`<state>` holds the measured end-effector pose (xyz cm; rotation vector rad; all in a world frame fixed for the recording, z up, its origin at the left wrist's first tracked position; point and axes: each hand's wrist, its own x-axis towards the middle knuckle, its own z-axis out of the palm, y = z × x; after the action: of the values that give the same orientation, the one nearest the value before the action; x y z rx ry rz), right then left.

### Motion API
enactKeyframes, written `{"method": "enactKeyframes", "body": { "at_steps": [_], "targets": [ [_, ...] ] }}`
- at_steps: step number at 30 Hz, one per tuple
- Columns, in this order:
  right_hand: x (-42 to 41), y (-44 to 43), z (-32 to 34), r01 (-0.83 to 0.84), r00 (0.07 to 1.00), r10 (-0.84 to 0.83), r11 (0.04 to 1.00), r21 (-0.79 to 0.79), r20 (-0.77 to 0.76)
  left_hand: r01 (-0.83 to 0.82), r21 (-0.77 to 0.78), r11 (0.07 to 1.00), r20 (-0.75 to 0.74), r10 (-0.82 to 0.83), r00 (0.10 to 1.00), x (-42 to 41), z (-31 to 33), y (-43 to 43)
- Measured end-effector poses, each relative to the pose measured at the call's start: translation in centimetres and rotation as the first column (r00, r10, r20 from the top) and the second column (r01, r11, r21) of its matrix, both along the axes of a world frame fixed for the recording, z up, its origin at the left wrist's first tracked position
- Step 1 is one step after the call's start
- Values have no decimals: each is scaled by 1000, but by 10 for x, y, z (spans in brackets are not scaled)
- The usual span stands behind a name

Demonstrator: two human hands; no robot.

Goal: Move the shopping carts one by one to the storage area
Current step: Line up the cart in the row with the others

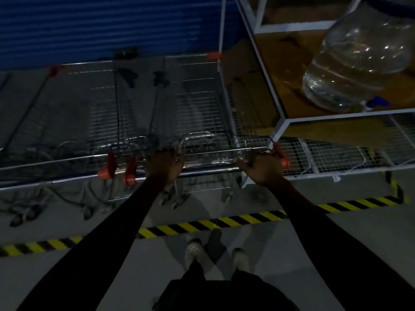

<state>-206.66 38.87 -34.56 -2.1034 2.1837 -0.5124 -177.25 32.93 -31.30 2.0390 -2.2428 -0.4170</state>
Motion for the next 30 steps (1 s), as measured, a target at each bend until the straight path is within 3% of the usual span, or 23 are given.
{"method": "enactKeyframes", "body": {
  "at_steps": [7, 14, 21, 25, 30],
  "targets": [
    [-34, -7, -3, -53, 998, 58, 988, 144, -32, -98, -20, 995, -15, 98, 995, -33, 6, 18],
    [-39, 7, -10, -50, 998, 53, 993, 106, -27, -150, -3, 989, -16, 150, 989, -39, 8, 35],
    [-51, 19, -8, -15, 995, 24, 996, 87, -97, -3, -25, 1000, -53, 1, 999, -45, 10, 53],
    [-53, 32, -5, 14, 993, -4, 996, 83, -119, 163, -72, 984, 27, -161, 987, -43, 6, 61],
    [-40, 53, -2, 58, 986, -49, 997, 51, -158, 198, -22, 980, 41, -197, 980, -29, 0, 67]
  ]
}}
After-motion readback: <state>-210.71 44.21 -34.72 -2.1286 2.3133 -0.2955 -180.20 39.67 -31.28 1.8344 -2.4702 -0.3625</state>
